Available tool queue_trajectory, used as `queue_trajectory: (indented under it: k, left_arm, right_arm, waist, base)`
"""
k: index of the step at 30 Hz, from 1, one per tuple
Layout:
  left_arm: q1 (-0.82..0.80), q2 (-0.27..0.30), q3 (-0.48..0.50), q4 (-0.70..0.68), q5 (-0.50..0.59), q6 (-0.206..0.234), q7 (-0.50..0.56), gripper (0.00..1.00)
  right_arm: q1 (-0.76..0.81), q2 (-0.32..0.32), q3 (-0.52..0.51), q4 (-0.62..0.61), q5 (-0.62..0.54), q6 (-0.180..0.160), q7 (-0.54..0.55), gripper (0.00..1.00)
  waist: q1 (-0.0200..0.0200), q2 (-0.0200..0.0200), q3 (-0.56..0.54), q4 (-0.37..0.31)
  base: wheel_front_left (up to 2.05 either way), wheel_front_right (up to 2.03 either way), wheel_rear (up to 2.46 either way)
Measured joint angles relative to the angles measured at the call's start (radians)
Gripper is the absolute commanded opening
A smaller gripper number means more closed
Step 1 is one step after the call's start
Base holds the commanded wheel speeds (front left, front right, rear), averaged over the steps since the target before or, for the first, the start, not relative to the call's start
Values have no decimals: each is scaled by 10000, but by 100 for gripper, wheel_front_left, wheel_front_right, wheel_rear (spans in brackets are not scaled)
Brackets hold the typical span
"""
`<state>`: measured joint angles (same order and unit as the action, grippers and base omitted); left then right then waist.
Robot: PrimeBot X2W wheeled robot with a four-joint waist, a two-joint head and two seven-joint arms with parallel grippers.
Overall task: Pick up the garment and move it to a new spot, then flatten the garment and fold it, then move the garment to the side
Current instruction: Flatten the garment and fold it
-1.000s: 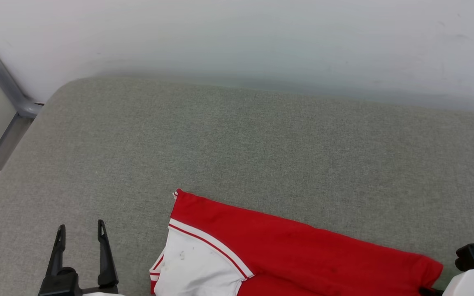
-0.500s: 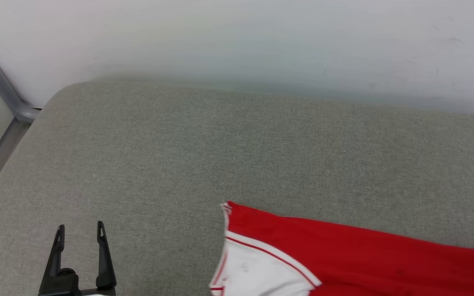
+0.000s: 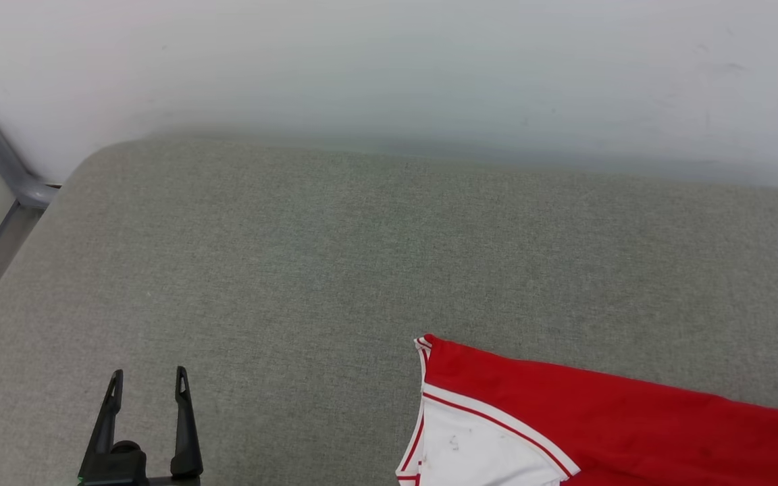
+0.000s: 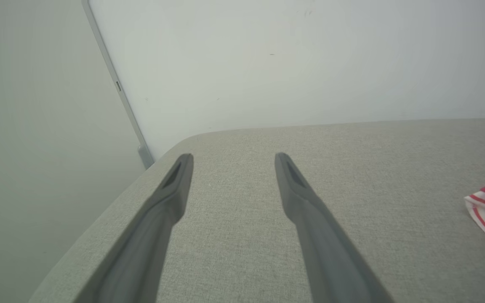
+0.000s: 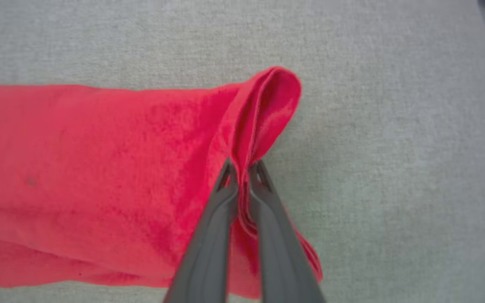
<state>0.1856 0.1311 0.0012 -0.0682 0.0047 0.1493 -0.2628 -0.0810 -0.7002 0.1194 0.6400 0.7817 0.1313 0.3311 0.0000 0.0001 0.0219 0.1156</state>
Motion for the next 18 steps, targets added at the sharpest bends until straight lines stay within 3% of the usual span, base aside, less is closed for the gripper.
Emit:
queue_trajectory:
  k: [7, 13, 18]
  left_arm:
    - [-4, 157, -79, 102, -2, -35, 0, 100]
    - [-29, 201, -157, 134, -13, -46, 0, 100]
    - [-81, 221, -207, 190, -35, -59, 0, 100]
  right_arm:
    - [845, -10, 46, -2583, 201, -2, 159, 0]
    - [1506, 564, 12, -5371, -73, -2, 951, 0]
    - [1499, 959, 573, -6905, -617, -2, 1645, 0]
  waist:
    - [-1, 0, -125, -130]
    - [-1, 0, -113, -147]
    - [0, 0, -47, -74]
  base:
    - [0, 0, 0]
    - [0, 0, 0]
    - [0, 0, 0]
